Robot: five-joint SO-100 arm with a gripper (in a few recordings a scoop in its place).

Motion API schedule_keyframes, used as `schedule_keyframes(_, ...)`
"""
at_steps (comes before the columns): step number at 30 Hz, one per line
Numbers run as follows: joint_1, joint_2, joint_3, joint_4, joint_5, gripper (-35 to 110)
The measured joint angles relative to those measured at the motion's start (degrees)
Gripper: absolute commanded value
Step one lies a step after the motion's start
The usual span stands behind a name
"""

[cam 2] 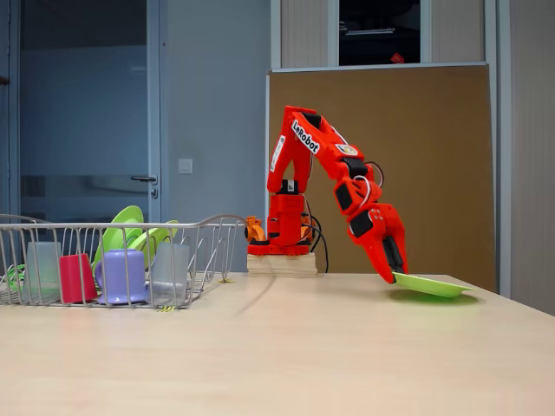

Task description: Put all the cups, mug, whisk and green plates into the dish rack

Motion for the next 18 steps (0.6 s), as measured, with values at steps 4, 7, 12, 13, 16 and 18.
schedule_keyframes(4, 1.41, 2.29, -4.39, 8.96, -4.92, 0)
schedule_keyframes(7, 2.37, 4.04, -7.82, 15.47, -8.00, 0)
schedule_keyframes(12, 2.64, 4.75, -15.29, 27.16, -10.11, 0)
schedule_keyframes(13, 2.64, 4.75, -16.44, 29.00, -10.28, 0)
schedule_keyframes(16, 2.55, 5.45, -19.42, 33.66, -10.28, 0)
schedule_keyframes(18, 2.29, 5.45, -21.18, 35.51, -10.11, 0)
